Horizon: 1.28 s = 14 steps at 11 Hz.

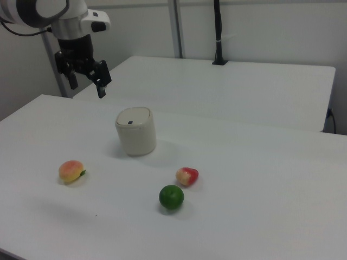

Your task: Close garbage bin

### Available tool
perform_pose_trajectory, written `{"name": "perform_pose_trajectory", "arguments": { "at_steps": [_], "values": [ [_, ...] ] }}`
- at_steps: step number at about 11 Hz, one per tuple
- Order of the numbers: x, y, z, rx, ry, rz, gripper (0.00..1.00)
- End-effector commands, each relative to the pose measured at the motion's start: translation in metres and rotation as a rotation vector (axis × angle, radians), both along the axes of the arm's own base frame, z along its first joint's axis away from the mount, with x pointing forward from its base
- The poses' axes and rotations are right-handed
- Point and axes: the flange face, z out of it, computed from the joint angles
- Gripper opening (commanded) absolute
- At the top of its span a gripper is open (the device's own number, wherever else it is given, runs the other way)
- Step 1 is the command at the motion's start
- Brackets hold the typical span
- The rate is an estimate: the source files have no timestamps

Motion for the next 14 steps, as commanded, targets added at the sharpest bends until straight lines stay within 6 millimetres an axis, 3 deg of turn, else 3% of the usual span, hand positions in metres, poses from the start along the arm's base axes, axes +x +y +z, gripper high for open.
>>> {"name": "perform_pose_trajectory", "arguments": {
  "at_steps": [1,3,14],
  "values": [
    [-0.002,0.005,-0.011,-0.037,-0.025,0.019,1.0],
    [0.003,0.02,-0.019,-0.071,-0.05,0.039,1.0],
    [0.001,0.02,-0.018,-0.071,-0.041,0.035,1.0]
  ]
}}
